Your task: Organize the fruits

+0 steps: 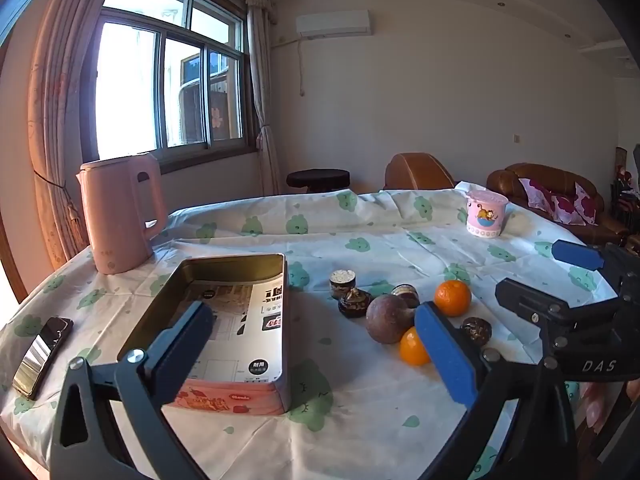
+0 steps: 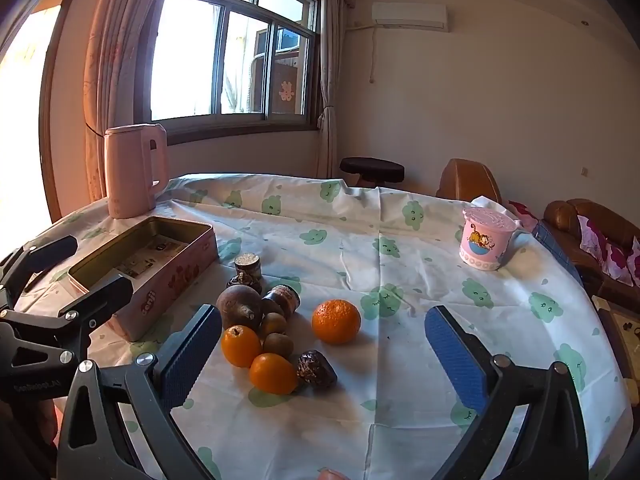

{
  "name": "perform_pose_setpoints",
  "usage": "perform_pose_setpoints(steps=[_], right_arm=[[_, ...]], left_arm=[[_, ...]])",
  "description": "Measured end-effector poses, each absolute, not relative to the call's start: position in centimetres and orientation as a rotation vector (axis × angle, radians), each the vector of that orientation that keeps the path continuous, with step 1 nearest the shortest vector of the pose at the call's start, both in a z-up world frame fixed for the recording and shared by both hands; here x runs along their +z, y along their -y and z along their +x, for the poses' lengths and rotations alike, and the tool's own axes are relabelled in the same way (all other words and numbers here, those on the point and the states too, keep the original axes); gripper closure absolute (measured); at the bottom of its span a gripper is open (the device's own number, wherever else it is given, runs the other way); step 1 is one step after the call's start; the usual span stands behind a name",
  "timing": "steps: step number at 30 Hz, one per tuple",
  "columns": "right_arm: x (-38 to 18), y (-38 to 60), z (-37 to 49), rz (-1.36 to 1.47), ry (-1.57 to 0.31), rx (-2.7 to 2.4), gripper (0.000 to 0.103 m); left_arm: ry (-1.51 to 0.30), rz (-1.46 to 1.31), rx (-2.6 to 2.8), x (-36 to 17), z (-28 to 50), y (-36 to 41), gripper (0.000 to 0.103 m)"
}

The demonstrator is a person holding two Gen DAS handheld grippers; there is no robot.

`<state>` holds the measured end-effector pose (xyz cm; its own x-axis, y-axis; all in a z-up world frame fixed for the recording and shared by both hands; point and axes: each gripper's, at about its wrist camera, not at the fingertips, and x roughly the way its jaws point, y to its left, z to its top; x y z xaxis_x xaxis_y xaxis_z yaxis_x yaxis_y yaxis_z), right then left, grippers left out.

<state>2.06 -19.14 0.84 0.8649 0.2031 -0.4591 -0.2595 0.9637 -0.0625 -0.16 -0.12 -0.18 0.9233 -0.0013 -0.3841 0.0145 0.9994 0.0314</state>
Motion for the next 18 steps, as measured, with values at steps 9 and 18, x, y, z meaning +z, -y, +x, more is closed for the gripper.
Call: perform_pose_setpoints(steps=[9, 18], right_arm=[[0.92, 19.61, 2.27, -0.111, -0.471, 0.221, 0.001], [0.88, 19.89, 2.34, -0.103, -0.469, 0.218, 0.001]], left_arm=[[-0.396, 0.027, -0.005, -0.11, -0.24, -0.30, 0.000], [-0.396, 0.025, -0.003, -0.33, -0.20, -0.62, 0.000]])
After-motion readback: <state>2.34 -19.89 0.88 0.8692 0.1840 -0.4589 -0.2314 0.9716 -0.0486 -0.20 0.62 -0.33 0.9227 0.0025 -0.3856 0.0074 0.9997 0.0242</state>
